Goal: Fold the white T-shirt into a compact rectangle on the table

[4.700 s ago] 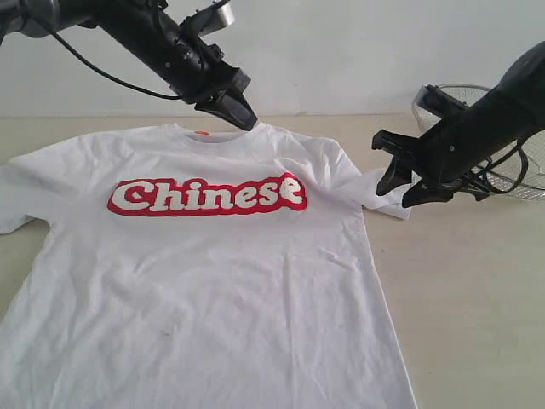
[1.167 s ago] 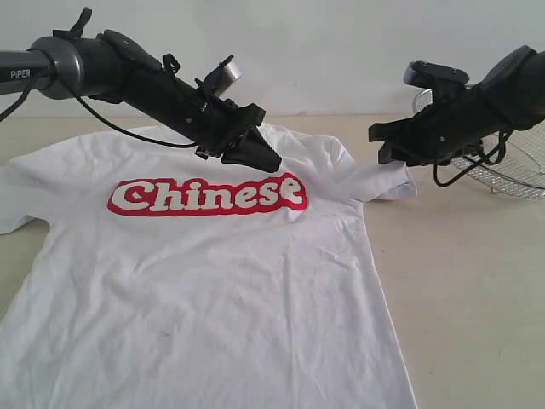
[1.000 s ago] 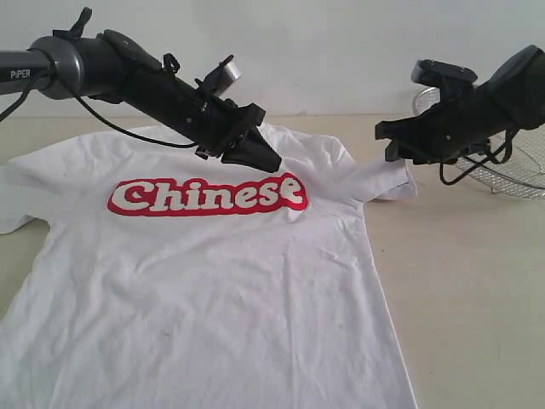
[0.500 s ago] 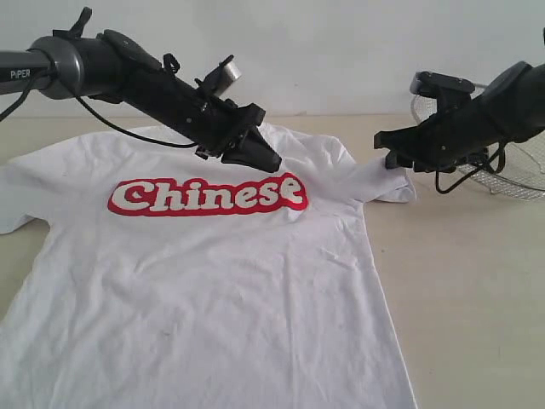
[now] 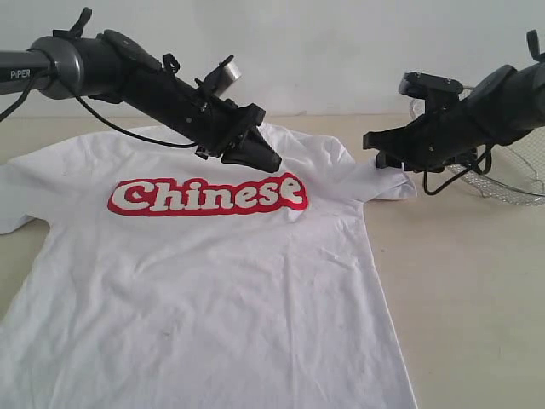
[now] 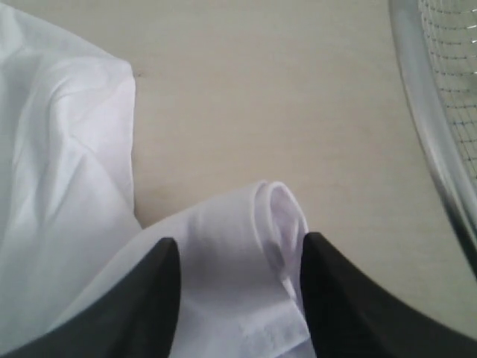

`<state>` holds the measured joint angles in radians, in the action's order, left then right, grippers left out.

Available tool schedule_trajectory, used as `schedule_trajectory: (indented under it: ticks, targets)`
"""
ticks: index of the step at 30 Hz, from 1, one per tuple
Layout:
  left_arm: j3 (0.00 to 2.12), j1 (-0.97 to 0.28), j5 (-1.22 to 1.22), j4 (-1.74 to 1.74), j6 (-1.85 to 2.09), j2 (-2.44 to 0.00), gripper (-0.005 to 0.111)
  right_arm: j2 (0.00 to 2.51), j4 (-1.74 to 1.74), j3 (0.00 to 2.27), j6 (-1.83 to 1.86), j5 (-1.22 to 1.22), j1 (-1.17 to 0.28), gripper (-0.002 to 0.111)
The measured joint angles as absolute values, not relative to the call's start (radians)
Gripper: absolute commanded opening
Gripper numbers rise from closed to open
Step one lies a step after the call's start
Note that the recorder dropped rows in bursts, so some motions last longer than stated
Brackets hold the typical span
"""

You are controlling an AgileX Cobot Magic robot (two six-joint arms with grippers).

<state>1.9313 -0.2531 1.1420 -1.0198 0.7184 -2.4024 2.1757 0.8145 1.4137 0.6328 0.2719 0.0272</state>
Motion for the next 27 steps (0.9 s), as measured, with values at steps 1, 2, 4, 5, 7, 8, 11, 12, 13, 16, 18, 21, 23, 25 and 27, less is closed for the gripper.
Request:
schedule_trajectory:
  ticks: [1,2,4,5,7,8,11,12,13,16,18,21,23,25,27]
  targets:
    - [1.931,-0.253,1.142,-1.02,0.718,-2.402,0.004,2.176,0.814,1.414,0.633,0.272,0.027,0.045]
    - [1.931,-0.253,1.142,-1.02,0.718,-2.402,0.004,2.176,0.815,1.414,0.633,0.272,0.027,0.045]
    - [1.931,-0.253,1.142,-1.02,0.718,-2.402,0.004,2.176,0.817,1.414,0.633,0.272,0.027,0.044]
    - [1.931,-0.253,1.142,-1.02,0.718,-2.402,0.004,2.176,0.817,1.414,0.633,0.272,0.027,0.044]
    - [1.931,-0.253,1.142,-1.02,0.718,-2.402,0.004,2.178,0.817,1.414,0.635,0.267,0.023,0.044]
    - [1.931,-0.253,1.142,-1.02,0.718,-2.402,0.004,2.183,0.817,1.414,0.635,0.263,0.019,0.044]
    - [1.931,-0.253,1.142,-1.02,0.718,-2.402,0.004,2.196,0.817,1.414,0.639,0.261,0.009,0.044]
    - [1.931,-0.253,1.142,-1.02,0.718,-2.402,0.004,2.2,0.817,1.414,0.641,0.261,0.005,0.044]
    - [1.931,-0.253,1.142,-1.02,0.718,-2.402,0.004,2.205,0.817,1.414,0.641,0.261,0.002,0.042]
    - [1.931,-0.253,1.142,-1.02,0.718,-2.402,0.004,2.205,0.818,1.414,0.644,0.261,0.0,0.028]
    - [1.931,-0.253,1.142,-1.02,0.718,-2.402,0.004,2.205,0.818,1.414,0.646,0.261,0.0,0.014]
    - [1.931,-0.253,1.142,-1.02,0.718,-2.402,0.004,2.205,0.818,1.414,0.648,0.261,0.0,-0.001]
    - [1.931,-0.253,1.14,-1.02,0.718,-2.402,0.004,2.205,0.818,1.414,0.65,0.26,0.0,0.0]
    - [1.931,-0.253,1.14,-1.02,0.718,-2.402,0.004,2.2,0.818,1.414,0.655,0.257,0.0,0.0]
    - [1.931,-0.253,1.14,-1.02,0.718,-2.402,0.004,2.189,0.818,1.414,0.655,0.251,0.0,0.0]
